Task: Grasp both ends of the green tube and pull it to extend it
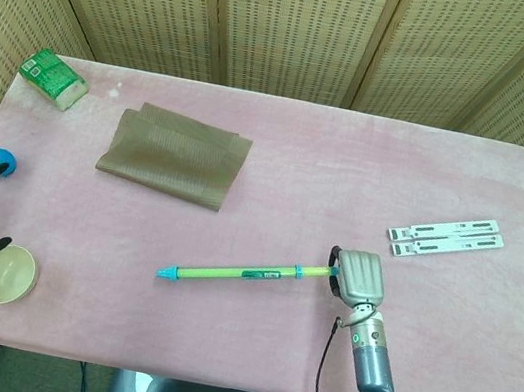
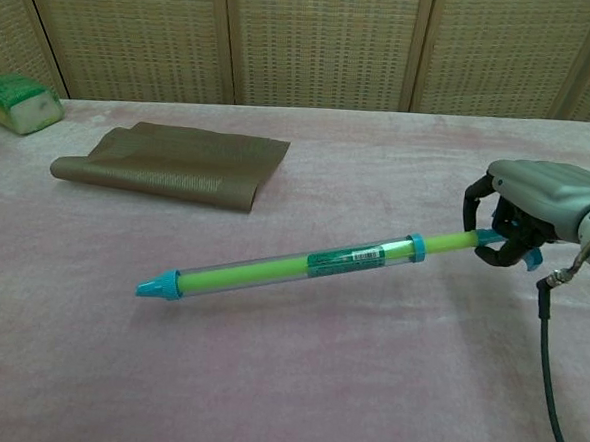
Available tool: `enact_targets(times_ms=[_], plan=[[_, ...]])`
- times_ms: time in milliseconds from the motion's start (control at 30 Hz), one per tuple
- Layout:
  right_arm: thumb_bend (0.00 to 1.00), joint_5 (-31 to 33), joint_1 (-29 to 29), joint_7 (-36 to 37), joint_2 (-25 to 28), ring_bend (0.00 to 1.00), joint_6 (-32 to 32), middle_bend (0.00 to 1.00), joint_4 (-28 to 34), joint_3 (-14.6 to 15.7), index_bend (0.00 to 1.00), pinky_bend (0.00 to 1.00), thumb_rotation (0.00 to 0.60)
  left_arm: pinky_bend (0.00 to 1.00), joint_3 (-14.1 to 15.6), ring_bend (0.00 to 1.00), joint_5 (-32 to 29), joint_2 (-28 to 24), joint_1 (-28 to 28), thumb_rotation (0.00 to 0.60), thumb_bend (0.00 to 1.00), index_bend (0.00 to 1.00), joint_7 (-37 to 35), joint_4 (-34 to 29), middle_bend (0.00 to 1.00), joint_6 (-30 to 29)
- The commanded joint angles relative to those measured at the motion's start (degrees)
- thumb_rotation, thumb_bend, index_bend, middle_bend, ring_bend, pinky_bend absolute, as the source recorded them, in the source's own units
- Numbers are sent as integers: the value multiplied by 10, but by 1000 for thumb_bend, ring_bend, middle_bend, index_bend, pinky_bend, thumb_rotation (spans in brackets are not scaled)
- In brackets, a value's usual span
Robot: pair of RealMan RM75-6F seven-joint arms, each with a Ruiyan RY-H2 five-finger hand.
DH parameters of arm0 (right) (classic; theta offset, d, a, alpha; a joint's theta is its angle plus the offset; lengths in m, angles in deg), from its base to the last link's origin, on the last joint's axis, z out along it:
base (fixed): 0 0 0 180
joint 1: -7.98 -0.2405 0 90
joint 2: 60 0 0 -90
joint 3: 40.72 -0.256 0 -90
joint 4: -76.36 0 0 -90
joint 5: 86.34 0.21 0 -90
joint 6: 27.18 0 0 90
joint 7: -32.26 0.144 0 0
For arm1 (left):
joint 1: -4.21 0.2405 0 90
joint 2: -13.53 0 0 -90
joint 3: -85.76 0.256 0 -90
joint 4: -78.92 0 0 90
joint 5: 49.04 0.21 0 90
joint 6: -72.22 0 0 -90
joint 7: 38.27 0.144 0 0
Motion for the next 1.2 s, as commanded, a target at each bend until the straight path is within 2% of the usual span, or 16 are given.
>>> enact_targets(times_ms=[33, 233, 300, 467, 567, 667, 767, 933, 1033, 1200], plan=[[660, 27, -14, -19, 5, 1000, 2, 1000, 1, -13, 835, 781, 600, 0, -7, 0, -23, 3, -18, 600, 100, 4, 16, -8, 0, 24], [660, 66, -37, -40, 11, 1000, 7, 1000, 1, -31, 835, 782, 600, 0, -19, 0, -66, 11, -54, 600, 110, 26, 51, -17, 0, 66], [660, 77, -45, -46, 13, 1000, 9, 1000, 2, -37, 835, 783, 600, 21, -26, 33, -79, 11, -67, 600, 115, 40, 59, -24, 27, 76], [660, 109, -66, -69, 17, 1000, 15, 1000, 5, -50, 836, 784, 600, 319, -44, 394, -118, 13, -97, 600, 133, 141, 88, -41, 431, 91], [660, 132, -80, -85, 21, 1000, 19, 1000, 8, -61, 836, 785, 600, 442, -52, 543, -141, 21, -117, 600, 145, 248, 104, -46, 609, 104], [660, 147, -91, -95, 26, 1000, 23, 1000, 12, -67, 836, 785, 600, 550, -58, 655, -163, 31, -136, 600, 177, 376, 114, -49, 745, 118], [660, 159, -99, -100, 30, 1000, 26, 1000, 17, -74, 837, 790, 600, 640, -63, 742, -187, 43, -157, 600, 182, 427, 132, -48, 842, 133], [660, 176, -109, -105, 38, 1000, 31, 1000, 24, -83, 838, 795, 600, 696, -74, 802, -239, 64, -197, 600, 184, 416, 170, -46, 905, 153], [660, 194, -116, -110, 43, 1000, 35, 1000, 30, -87, 839, 798, 600, 697, -80, 803, -291, 81, -230, 600, 184, 388, 208, -43, 906, 164], [660, 216, -125, -116, 49, 1000, 42, 1000, 39, -92, 840, 798, 600, 698, -89, 803, -346, 110, -271, 600, 184, 336, 246, -41, 906, 156]])
